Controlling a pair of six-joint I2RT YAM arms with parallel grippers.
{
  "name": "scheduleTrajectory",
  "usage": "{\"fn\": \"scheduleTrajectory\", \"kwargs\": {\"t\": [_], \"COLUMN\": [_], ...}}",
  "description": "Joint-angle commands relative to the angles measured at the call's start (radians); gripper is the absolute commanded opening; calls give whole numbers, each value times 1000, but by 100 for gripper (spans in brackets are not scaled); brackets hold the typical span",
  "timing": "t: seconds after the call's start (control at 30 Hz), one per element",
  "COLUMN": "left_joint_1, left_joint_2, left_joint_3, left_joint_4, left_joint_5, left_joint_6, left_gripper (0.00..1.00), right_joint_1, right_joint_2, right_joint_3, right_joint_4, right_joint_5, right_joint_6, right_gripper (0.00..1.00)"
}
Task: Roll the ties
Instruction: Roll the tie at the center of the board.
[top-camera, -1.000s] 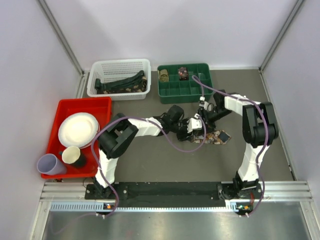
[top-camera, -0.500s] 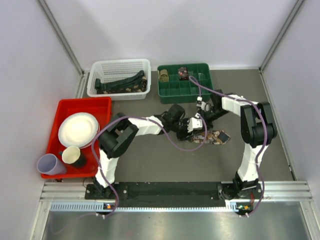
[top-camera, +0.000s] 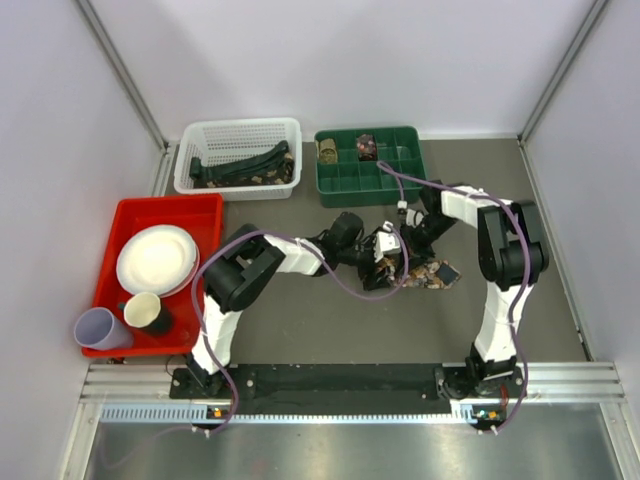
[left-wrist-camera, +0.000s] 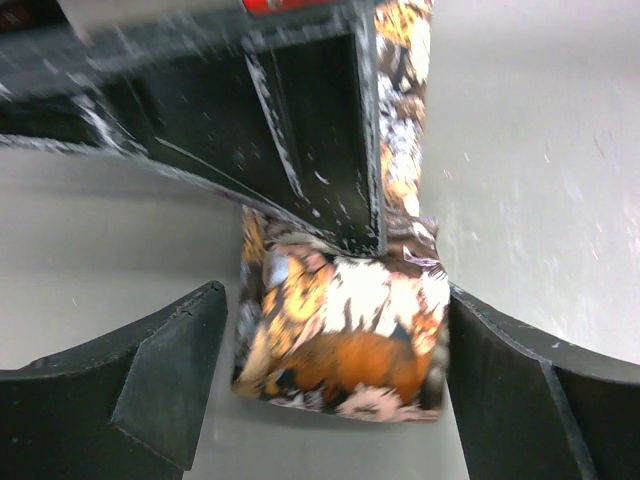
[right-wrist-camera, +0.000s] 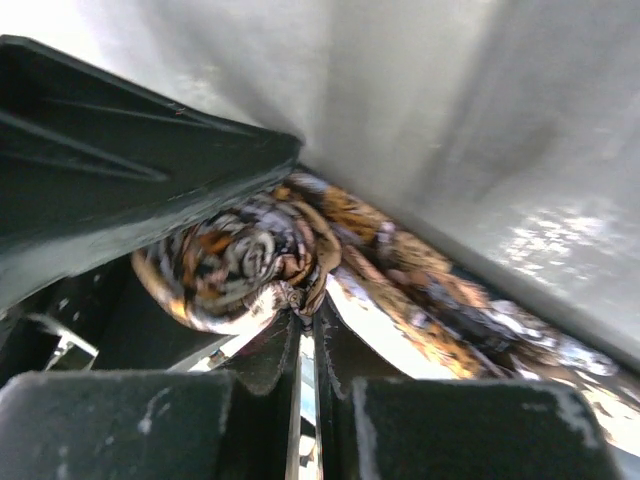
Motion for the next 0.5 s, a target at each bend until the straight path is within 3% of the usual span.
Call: {"fn": "scheduleTrajectory", "kwargs": {"t": [0.0,0.1,0.23,0.47], "left_joint_1": [-8,-8,-14,-17], "left_joint_2": [49,79,95,103], "left_joint_3": [-26,-23,-17,-11], "left_joint_4": [187,227,229,149], "left_joint_5": [20,37,68,34], "left_joint_6": [-68,-59,-49,-80], "left_gripper": [88,87,77,47], "right_joint_1": [40,57,71,79], "right_joint_2": [87,111,142,160], "right_joint_3": [18,35,45,38], "right_joint_4": [134,132,155,175], "right_joint_5": [268,286,302,198], "right_joint_6": [-32,-23,-8,1], "right_gripper": [0,0,0,0]}}
